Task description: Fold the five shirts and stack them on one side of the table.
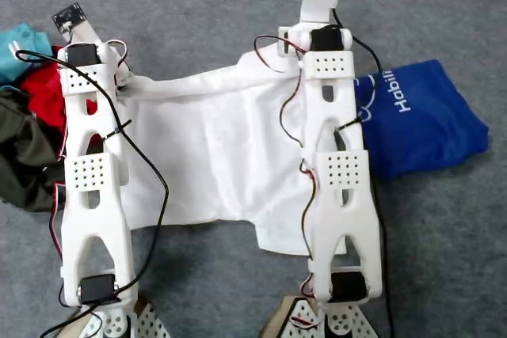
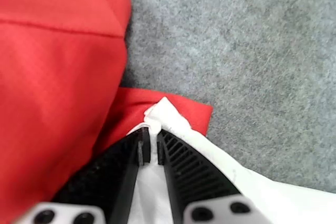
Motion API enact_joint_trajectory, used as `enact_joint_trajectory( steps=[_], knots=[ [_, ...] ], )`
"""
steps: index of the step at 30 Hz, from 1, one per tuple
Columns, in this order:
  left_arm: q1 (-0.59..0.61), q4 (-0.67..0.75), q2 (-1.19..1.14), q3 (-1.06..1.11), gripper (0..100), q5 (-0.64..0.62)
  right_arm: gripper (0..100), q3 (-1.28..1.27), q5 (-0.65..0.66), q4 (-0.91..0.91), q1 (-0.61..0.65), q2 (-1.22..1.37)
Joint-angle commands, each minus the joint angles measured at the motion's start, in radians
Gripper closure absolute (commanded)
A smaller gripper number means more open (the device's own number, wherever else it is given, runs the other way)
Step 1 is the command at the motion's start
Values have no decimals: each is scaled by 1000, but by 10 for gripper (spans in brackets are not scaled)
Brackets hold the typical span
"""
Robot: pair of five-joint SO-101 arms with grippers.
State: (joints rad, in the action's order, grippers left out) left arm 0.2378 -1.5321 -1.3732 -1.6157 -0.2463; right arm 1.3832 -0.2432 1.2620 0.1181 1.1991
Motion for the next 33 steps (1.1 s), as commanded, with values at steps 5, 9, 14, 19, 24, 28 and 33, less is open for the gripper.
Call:
enact_joint_trajectory(
  steps=[5,9,14,19,24,28,33],
  knots=[
    [21,-3,10,-41,982,3,994,165,-2,-28,-30,-7],
    [20,0,10,-44,982,-2,994,219,37,-43,-19,-7],
    [15,2,21,-58,982,-3,996,254,239,-75,-1,-16],
    [14,-41,113,-58,982,-2,996,283,396,-124,-8,-88],
    [18,-130,274,-58,982,5,996,283,430,-44,-13,-231],
    [6,-204,415,-58,982,3,996,283,430,-6,-13,-349],
    [8,-229,608,-55,982,2,996,283,430,75,-13,-507]
  ],
)
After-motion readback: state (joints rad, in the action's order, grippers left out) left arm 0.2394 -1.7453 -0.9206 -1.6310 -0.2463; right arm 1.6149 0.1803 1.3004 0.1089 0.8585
